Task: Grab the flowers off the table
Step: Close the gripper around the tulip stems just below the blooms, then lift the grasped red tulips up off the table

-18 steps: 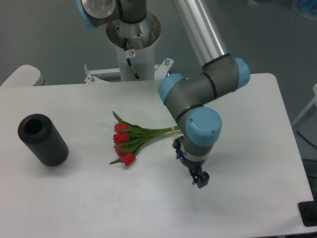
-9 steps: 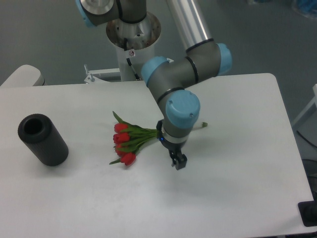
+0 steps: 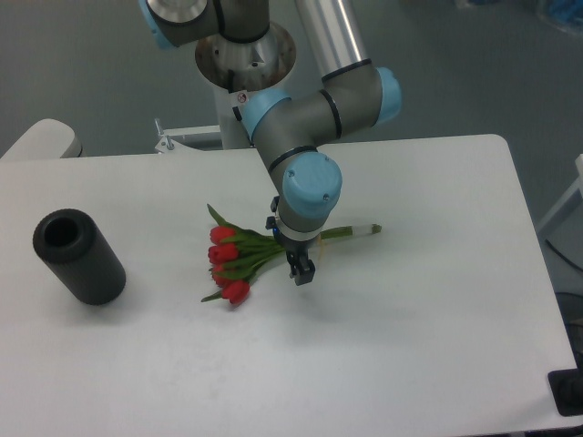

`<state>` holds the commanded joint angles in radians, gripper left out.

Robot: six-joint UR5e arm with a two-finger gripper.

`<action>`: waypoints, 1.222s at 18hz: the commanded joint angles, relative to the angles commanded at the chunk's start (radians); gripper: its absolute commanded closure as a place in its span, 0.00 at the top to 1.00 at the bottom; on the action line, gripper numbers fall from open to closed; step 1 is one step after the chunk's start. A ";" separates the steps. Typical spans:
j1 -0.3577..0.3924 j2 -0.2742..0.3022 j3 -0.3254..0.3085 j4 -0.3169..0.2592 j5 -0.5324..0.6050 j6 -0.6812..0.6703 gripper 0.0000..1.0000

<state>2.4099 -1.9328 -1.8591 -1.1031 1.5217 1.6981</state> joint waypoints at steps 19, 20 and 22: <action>0.009 -0.009 0.020 0.081 0.015 0.005 0.27; 0.011 -0.009 0.029 0.080 0.015 0.005 0.27; 0.014 -0.008 0.032 0.074 0.015 0.000 0.22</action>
<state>2.4237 -1.9405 -1.8270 -1.0293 1.5370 1.6981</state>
